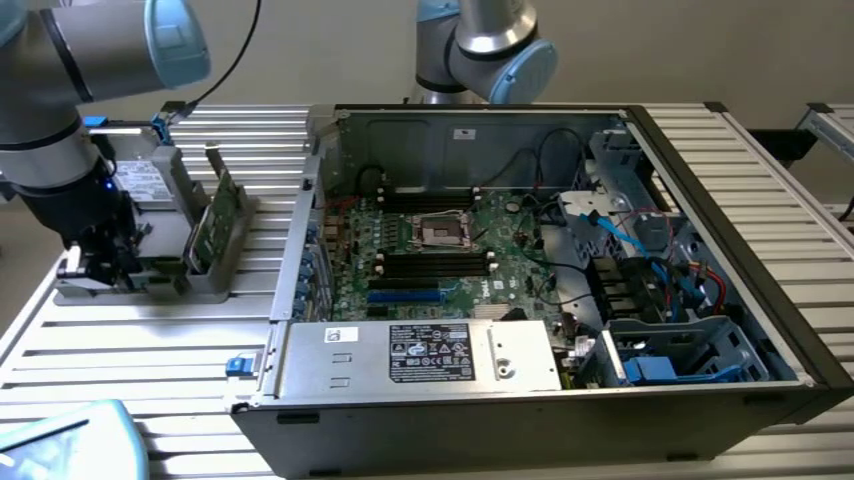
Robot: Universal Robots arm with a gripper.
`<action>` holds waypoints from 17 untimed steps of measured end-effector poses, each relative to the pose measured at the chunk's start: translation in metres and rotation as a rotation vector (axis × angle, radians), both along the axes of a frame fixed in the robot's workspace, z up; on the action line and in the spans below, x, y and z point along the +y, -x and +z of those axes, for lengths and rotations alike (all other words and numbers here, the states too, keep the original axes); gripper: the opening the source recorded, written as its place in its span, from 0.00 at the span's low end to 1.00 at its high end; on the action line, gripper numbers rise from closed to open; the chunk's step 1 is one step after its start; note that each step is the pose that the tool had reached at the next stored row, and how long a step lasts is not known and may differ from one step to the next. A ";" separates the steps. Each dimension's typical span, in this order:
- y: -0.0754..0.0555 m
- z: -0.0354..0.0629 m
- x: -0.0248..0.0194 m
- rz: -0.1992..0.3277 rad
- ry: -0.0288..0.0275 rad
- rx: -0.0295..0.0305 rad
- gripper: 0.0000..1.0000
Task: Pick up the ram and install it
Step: 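Pick up the ram and move it above insertion slot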
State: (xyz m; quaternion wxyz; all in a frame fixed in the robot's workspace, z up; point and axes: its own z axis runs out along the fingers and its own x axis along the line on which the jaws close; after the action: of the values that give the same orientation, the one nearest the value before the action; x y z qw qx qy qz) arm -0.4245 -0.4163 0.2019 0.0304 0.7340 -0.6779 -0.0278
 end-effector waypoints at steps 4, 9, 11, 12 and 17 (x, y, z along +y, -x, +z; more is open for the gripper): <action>-0.001 -0.0016 0.0002 -0.004 0.0000 0.0011 0.37; -0.001 -0.0038 0.0006 -0.006 -0.0006 0.0013 0.37; -0.001 -0.0042 0.0007 -0.007 -0.0006 0.0012 0.37; -0.001 -0.0048 0.0008 -0.008 -0.0009 0.0008 0.37; -0.001 -0.0062 0.0014 -0.011 -0.0008 0.0015 0.37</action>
State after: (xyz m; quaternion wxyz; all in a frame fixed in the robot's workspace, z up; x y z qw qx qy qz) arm -0.4233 -0.4149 0.1957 0.0305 0.7303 -0.6818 -0.0288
